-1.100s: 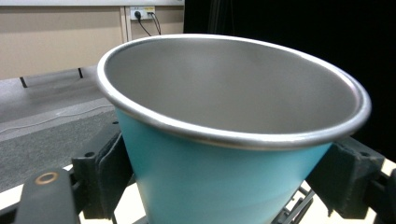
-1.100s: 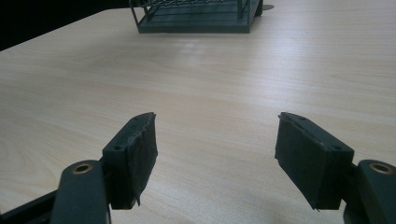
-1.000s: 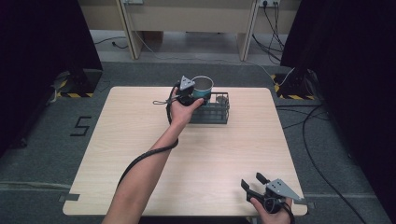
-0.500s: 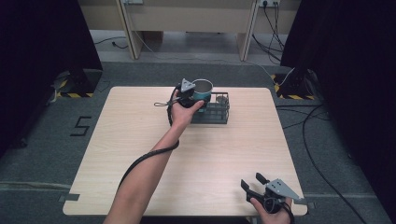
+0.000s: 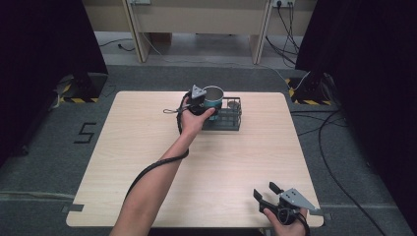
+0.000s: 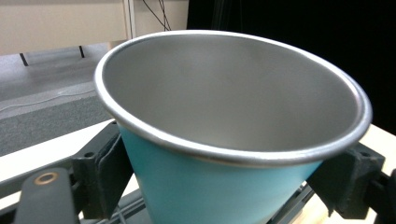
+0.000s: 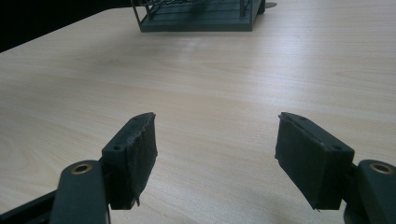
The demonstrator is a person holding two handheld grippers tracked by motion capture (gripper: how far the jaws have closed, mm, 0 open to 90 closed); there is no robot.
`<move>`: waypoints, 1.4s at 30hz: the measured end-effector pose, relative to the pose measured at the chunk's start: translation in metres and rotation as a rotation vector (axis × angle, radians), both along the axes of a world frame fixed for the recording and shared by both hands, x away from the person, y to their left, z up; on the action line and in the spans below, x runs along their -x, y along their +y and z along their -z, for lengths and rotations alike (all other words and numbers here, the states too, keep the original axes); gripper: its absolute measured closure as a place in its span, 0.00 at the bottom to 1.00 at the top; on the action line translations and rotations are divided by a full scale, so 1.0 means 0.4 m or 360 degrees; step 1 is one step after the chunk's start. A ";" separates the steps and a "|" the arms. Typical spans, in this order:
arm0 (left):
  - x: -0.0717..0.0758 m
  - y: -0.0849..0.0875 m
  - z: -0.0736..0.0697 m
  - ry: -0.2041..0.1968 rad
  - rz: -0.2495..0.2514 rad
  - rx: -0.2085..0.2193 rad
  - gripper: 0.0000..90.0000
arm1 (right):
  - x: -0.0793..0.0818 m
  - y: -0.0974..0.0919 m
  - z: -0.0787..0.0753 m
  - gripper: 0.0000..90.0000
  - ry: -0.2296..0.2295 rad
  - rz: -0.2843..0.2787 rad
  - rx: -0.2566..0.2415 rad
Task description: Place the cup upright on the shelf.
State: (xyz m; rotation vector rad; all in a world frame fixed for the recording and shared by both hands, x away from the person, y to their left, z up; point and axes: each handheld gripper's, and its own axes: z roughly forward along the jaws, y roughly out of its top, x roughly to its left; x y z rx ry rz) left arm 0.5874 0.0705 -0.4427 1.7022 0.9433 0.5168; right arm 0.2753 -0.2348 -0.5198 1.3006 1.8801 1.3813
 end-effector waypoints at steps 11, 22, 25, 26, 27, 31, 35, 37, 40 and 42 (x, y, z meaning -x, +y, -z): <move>-0.001 0.002 0.009 0.0024 0.0003 -0.0025 0.17 | -0.001 0.000 0.000 0.33 -0.0002 -0.0003 0.0001; 0.001 0.003 0.008 0.0027 0.0011 -0.0028 0.16 | 0.000 0.001 0.000 0.33 0.0000 -0.0003 0.0001; 0.005 0.008 0.009 0.0021 0.0021 -0.0033 0.16 | 0.000 0.001 0.000 0.32 0.0001 -0.0003 0.0001; 0.006 0.009 0.009 0.0020 0.0022 -0.0036 0.16 | 0.000 0.001 0.001 0.32 0.0001 -0.0005 0.0000; 0.008 0.011 0.009 0.0025 0.0023 -0.0035 0.16 | -0.001 0.001 0.001 0.32 0.0001 -0.0005 0.0000; 0.014 0.017 0.011 0.0023 0.0024 -0.0032 0.16 | -0.002 0.003 0.001 0.32 -0.0005 -0.0011 0.0012; 0.021 0.019 0.005 -0.0003 0.0027 -0.0047 0.16 | -0.003 0.004 0.002 0.32 -0.0011 -0.0012 0.0019; 0.022 0.022 0.002 -0.0006 0.0025 -0.0046 0.16 | -0.004 0.005 0.002 0.32 -0.0003 -0.0012 0.0009; 0.023 0.025 -0.001 -0.0012 0.0029 -0.0045 0.16 | -0.003 0.004 0.001 0.32 -0.0008 -0.0007 0.0015; 0.026 0.027 -0.003 -0.0014 0.0026 -0.0041 0.16 | -0.003 0.004 0.001 0.32 -0.0007 -0.0007 0.0015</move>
